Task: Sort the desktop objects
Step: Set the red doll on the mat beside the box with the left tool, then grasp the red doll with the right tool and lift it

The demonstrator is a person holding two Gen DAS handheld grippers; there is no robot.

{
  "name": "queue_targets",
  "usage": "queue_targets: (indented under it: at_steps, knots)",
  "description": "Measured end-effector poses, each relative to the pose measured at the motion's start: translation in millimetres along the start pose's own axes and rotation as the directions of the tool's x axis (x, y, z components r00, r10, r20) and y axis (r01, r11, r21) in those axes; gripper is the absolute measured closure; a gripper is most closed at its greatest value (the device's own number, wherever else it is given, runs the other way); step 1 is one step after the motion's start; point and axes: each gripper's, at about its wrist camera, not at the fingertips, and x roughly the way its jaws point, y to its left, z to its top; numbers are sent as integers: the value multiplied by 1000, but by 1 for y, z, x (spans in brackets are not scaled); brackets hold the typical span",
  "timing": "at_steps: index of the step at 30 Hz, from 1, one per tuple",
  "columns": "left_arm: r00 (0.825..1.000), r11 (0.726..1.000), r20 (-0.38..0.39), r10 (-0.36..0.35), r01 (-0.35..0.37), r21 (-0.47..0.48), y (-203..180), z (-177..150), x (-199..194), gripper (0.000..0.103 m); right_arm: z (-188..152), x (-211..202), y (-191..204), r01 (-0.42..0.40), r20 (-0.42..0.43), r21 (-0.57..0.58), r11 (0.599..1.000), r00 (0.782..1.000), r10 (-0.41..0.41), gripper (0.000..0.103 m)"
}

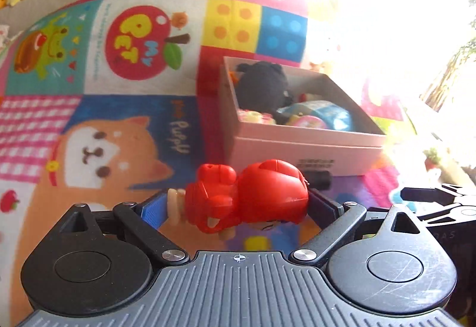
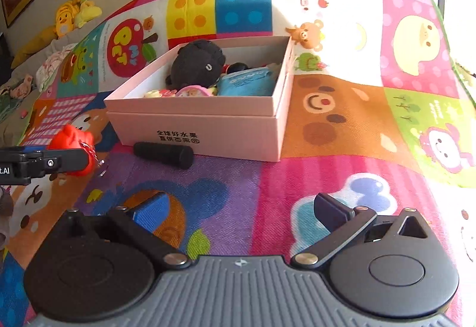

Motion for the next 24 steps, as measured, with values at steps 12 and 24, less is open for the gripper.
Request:
queue_targets:
  at_steps: [12,24]
  knots:
    - [992,993,27,-121,121,-12,-16,-40,-41,0,1,-44,28,36,85,-96,995,996,-28,0]
    - [987,986,39,155,-152,-66,35,-68,-44,0,62,65,84,68,-148,152,986,988,-45,0]
